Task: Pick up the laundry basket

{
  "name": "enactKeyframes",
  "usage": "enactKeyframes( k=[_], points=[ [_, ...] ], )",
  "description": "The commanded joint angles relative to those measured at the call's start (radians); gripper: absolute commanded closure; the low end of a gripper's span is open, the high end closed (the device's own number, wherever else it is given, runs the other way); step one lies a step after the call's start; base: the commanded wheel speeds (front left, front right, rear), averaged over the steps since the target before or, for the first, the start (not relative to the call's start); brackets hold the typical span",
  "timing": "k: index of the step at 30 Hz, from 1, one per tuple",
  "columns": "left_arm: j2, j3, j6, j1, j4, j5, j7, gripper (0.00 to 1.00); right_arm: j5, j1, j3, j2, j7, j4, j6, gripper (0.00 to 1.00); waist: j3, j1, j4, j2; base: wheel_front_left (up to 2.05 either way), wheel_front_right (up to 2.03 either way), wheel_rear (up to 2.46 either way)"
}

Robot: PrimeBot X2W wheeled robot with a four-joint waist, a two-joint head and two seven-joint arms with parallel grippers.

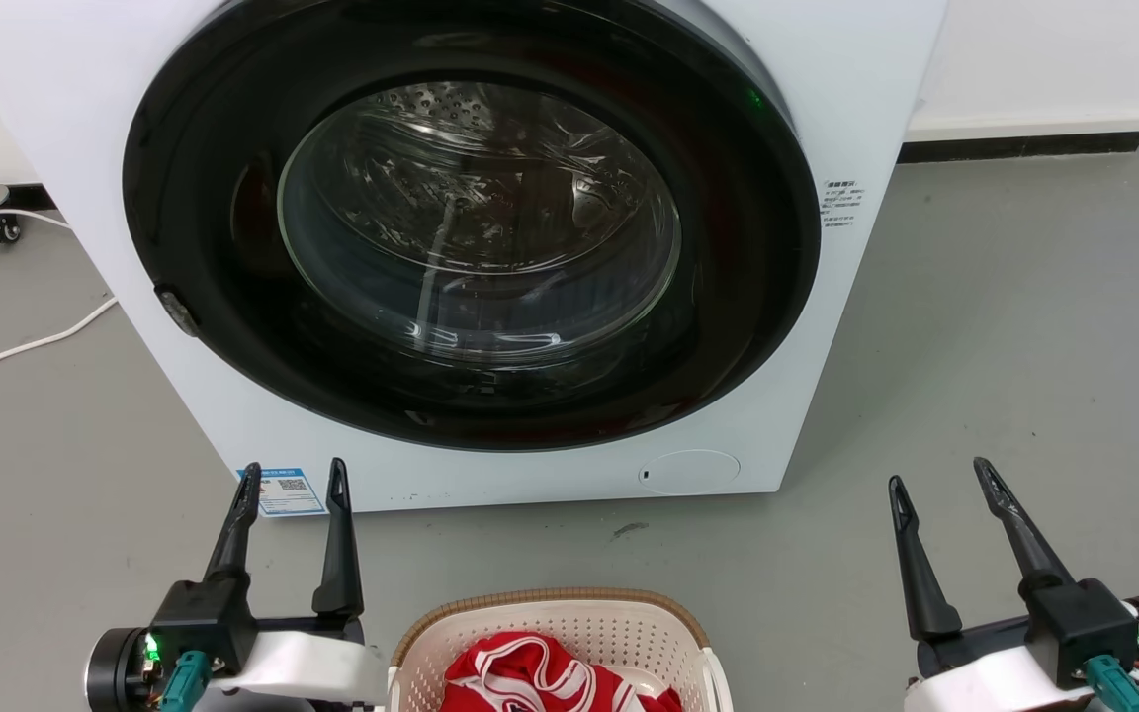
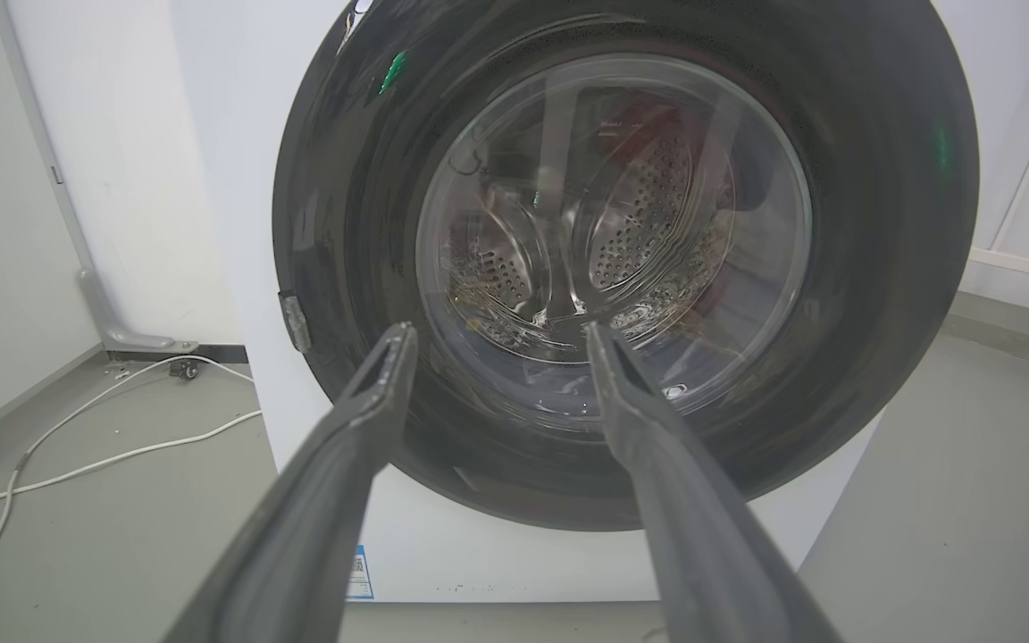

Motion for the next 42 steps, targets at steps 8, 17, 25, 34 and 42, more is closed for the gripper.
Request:
enactKeyframes(
  k=[8, 17, 25, 34, 42],
  points=[
    [0.003, -0.003, 0.009, 0.011, 0.004, 0.019, -0.01, 0.0, -0.002, 0.014, -0.004, 0.0, -0.008, -0.005, 0.0, 0.0, 0.0, 0.0, 0.0, -0.0001, 0.0, 0.0, 0.0],
    [0.003, 0.001, 0.006, 0.006, 0.015, 0.015, -0.009, 0.0, 0.023, 0.01, -0.011, 0.0, -0.008, 0.001, 0.0, 0.0, 0.0, 0.0, 0.001, -0.0001, 0.0, 0.0, 0.0],
    [0.003, 0.002, 0.01, 0.008, 0.019, 0.017, -0.008, 0.0, 0.05, 0.01, -0.016, 0.0, -0.008, 0.007, 0.0, 0.0, -0.001, 0.0, 0.0, -0.0001, 0.0, 0.0, 0.0],
    [0.003, 0.001, 0.012, 0.013, 0.019, 0.019, -0.008, 0.0, 0.061, 0.012, -0.017, 0.0, -0.008, 0.009, 0.0, 0.0, -0.001, 0.0, 0.0, -0.0001, 0.0, 0.0, 0.0],
    [0.003, 0.008, 0.011, 0.003, 0.032, 0.023, -0.008, 0.0, 0.059, 0.008, -0.009, 0.0, -0.008, 0.012, 0.0, 0.0, 0.003, 0.0, 0.002, -0.0001, 0.0, 0.0, 0.0]
  ],
)
